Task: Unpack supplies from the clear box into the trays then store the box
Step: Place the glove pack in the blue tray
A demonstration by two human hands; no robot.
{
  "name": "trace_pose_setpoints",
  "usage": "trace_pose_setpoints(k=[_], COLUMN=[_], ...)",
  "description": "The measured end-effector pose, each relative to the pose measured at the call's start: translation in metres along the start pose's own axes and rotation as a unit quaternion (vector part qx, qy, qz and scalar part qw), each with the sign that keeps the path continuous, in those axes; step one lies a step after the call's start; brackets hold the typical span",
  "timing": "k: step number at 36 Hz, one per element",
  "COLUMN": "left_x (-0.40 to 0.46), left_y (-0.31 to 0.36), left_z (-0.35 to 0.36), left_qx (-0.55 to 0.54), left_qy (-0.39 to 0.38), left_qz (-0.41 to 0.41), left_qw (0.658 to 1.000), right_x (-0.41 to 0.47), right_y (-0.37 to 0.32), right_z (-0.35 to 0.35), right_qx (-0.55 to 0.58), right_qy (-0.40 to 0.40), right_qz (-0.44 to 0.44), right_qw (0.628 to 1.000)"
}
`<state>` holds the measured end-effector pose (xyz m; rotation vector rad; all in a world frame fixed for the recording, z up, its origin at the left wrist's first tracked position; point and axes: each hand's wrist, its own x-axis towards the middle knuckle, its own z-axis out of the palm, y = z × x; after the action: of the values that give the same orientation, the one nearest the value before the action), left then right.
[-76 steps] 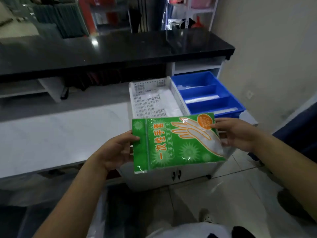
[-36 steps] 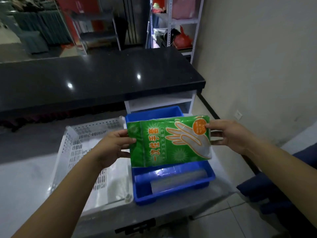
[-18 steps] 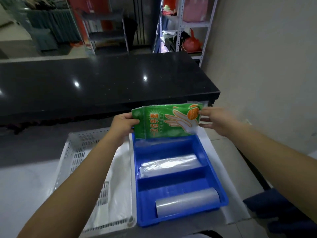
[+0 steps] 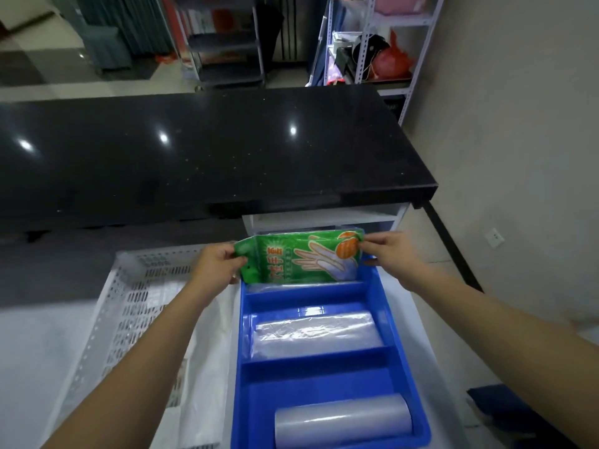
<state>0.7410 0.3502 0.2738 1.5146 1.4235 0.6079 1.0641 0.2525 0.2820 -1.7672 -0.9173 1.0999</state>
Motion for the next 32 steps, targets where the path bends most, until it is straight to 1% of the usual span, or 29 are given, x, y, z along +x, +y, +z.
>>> trace_pose_setpoints(k=[3, 6, 7, 9, 11, 12, 14, 15, 16, 18, 20, 21, 23, 24, 27, 32], left_x=[-0.002, -0.004, -0.005, -0.005, -0.006, -0.008, -0.018, -0.022, -0.027, -0.035, -0.038, -0.037, -0.029, -0.023, -0.010, -0.007], left_y=[0.000, 0.002, 0.004, 0.007, 0.008, 0.008, 0.009, 0.009, 0.010, 0.012, 0.011, 0.010, 0.005, 0.000, -0.010, -0.010], left_z=[0.002, 0.002, 0.002, 0.003, 0.006, 0.009, 0.016, 0.021, 0.028, 0.046, 0.064, 0.072, 0.087, 0.093, 0.103, 0.099], left_qx=[0.020, 0.001, 0.002, 0.039, 0.077, 0.101, 0.180, 0.213, 0.229, 0.242, 0.269, 0.297, 0.370, 0.400, 0.431, 0.426], left_qy=[-0.016, -0.044, -0.047, -0.028, 0.028, 0.072, 0.168, 0.198, 0.210, 0.187, 0.118, 0.074, 0.000, -0.022, -0.041, -0.058], left_qz=[-0.005, 0.001, 0.006, 0.021, 0.032, 0.036, 0.056, 0.080, 0.111, 0.189, 0.251, 0.255, 0.214, 0.190, 0.163, 0.164], left_qw=[1.000, 0.999, 0.999, 0.999, 0.996, 0.992, 0.968, 0.954, 0.944, 0.933, 0.922, 0.917, 0.904, 0.896, 0.887, 0.888], right_x=[0.002, 0.002, 0.001, 0.000, -0.004, -0.008, -0.018, -0.023, -0.027, -0.031, -0.029, -0.026, -0.019, -0.014, -0.003, 0.001], right_y=[0.006, 0.013, 0.015, 0.017, 0.019, 0.019, 0.021, 0.021, 0.022, 0.025, 0.031, 0.034, 0.041, 0.042, 0.044, 0.044], right_z=[0.000, -0.002, -0.003, -0.002, 0.000, 0.001, 0.005, 0.007, 0.009, 0.015, 0.023, 0.029, 0.039, 0.044, 0.051, 0.045], right_qx=[-0.055, -0.076, -0.084, -0.121, -0.166, -0.180, -0.222, -0.252, -0.281, -0.343, -0.420, -0.456, -0.509, -0.527, -0.557, -0.555], right_qy=[0.015, 0.026, 0.032, 0.055, 0.087, 0.097, 0.096, 0.088, 0.075, 0.032, -0.021, -0.038, -0.046, -0.044, -0.041, -0.046], right_qz=[-0.004, -0.016, -0.020, -0.033, -0.043, -0.054, -0.106, -0.141, -0.174, -0.217, -0.216, -0.208, -0.201, -0.201, -0.194, -0.198], right_qw=[0.998, 0.997, 0.996, 0.991, 0.981, 0.977, 0.964, 0.953, 0.941, 0.913, 0.881, 0.865, 0.836, 0.824, 0.807, 0.807])
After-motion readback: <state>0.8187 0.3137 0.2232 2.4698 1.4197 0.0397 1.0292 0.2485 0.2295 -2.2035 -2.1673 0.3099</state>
